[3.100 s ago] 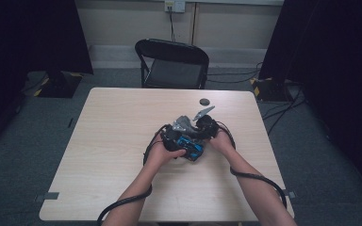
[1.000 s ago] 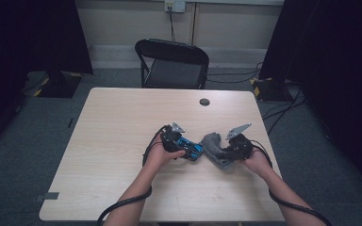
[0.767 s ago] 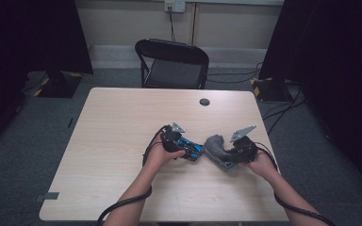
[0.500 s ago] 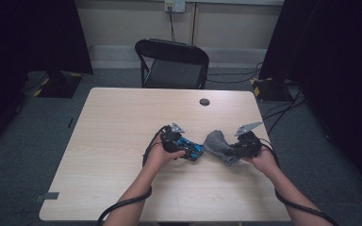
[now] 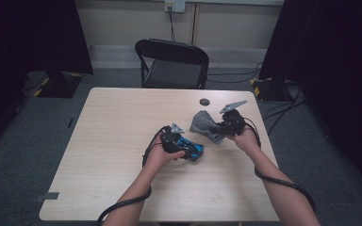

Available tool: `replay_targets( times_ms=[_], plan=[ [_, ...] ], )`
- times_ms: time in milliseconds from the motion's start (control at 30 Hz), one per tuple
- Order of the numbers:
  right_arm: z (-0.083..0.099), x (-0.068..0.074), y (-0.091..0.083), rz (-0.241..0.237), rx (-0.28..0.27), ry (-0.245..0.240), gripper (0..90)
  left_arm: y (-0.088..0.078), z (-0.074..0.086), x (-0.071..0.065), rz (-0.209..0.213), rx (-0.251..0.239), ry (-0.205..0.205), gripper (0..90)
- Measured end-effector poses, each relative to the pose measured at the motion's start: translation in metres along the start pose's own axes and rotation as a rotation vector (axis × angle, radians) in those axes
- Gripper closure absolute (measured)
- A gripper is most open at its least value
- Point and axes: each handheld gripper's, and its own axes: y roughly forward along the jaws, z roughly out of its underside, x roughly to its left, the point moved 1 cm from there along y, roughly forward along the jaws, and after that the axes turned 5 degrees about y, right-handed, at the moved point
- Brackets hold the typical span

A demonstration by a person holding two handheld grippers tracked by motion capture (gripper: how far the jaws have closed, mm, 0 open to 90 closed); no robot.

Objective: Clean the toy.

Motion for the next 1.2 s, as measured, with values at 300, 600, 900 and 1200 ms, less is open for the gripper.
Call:
replay_targets(
  times_ms=[300,600,900,1200],
  plan=[
    [-0.021,0.012,0.046,0.021,0.034,-0.014,74.9,0.0,0.0,0.0,-0.002,-0.007,0.003,2.2],
    [-0.03,0.027,0.077,-0.016,0.053,-0.042,74.8,0.0,0.001,-0.001,-0.001,-0.016,0.001,2.2],
    [-0.022,0.032,0.09,-0.053,0.103,-0.079,74.9,0.0,0.001,-0.001,-0.002,-0.013,0.003,2.2],
    [-0.016,0.029,0.086,-0.065,0.099,-0.092,74.8,0.0,0.001,-0.001,0.0,-0.011,0.0,2.2]
  ],
)
